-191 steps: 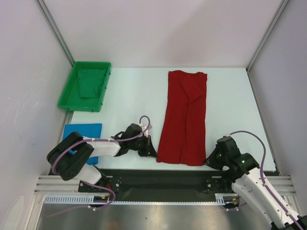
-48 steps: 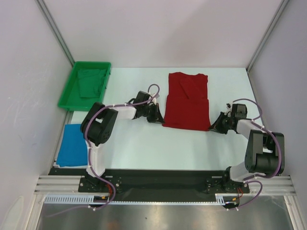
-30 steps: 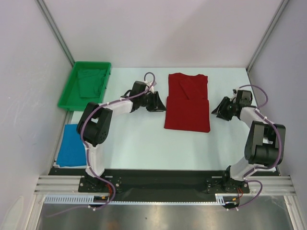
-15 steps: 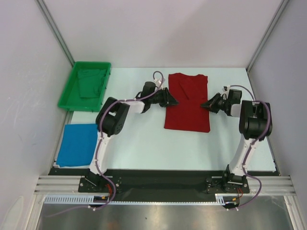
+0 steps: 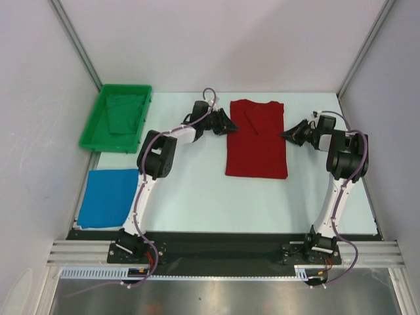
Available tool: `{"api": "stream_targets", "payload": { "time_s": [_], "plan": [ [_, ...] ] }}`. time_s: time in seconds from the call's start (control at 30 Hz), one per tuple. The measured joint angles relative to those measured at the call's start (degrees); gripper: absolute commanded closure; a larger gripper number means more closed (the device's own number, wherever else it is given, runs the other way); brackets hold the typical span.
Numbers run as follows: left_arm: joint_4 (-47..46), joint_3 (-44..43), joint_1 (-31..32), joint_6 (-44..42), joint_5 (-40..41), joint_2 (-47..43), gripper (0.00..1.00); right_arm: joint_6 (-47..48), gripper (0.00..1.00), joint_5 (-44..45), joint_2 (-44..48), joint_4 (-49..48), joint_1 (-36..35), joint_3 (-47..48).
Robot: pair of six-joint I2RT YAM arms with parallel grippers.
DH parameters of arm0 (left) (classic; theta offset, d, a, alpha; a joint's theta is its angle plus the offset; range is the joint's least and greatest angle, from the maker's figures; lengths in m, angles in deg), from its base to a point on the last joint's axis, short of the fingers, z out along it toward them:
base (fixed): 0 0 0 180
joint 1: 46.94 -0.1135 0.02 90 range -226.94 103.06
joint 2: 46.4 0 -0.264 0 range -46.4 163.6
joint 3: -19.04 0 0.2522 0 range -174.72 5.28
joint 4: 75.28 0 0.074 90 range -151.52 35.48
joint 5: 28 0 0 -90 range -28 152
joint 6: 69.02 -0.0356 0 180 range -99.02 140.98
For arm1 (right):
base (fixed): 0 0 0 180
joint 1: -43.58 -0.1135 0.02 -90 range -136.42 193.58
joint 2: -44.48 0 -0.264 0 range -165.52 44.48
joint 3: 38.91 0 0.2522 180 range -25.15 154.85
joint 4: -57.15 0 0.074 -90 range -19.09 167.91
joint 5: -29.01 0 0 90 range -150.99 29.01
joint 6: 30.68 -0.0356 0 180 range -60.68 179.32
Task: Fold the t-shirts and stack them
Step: Fold the tshirt
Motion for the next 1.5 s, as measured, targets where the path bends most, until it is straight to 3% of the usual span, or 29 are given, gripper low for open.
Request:
{"api": "stream_targets", "payload": {
  "time_s": [0.2, 0.3, 0.4, 0.53, 0.7, 0.8, 0.97, 1.17, 1.3, 1.4, 1.5],
  "plan": [
    [7.7, 2.1, -0.6, -4.5, 1.9, -5.1, 0.59, 6.3, 0.86, 5.9, 10.0, 11.3, 0.6, -4.0],
    [7.7, 10.2, 0.2, -5.5, 2.6, -13.7, 0.59, 8.0, 0.74, 8.2, 19.2, 14.7, 0.5, -8.7],
    [2.7, 20.5, 2.4, -4.8, 3.2, -23.2, 0.60, 9.7, 0.72, 10.4, 28.8, 17.9, -0.2, -12.2],
    [-7.1, 29.7, 6.6, -2.6, 2.7, -29.0, 0.61, 10.0, 0.73, 9.8, 36.9, 17.4, -3.9, -16.9],
    [-15.3, 34.4, 11.3, 1.5, 1.1, -25.9, 0.62, 8.4, 0.84, 6.4, 37.4, 11.9, -11.2, -26.6],
    [-17.1, 35.0, 12.1, 2.3, 0.3, -22.5, 0.63, 6.7, 0.90, 4.0, 34.7, 8.2, -12.0, -32.1],
    [-18.0, 39.1, 10.6, 2.0, 0.3, -20.0, 0.64, 5.4, 0.92, 1.7, 29.7, 2.7, -6.8, -39.0],
    [-17.2, 42.4, 8.4, -1.2, 0.1, -21.4, 0.63, 7.1, 0.90, 1.9, 32.3, 3.7, -0.6, -41.8],
    [-11.1, 45.2, 8.4, -6.2, 2.9, -26.8, 0.60, 9.9, 0.85, 7.2, 38.4, 9.9, 1.9, -42.2],
    [-6.3, 49.5, 8.3, -9.2, 7.0, -33.5, 0.58, 11.1, 0.65, 11.1, 44.0, 14.7, 3.7, -42.7],
    [-5.3, 55.6, 8.4, -9.2, 10.7, -41.8, 0.52, 11.5, 0.51, 14.1, 49.9, 18.4, 4.6, -43.7]
  ]
}}
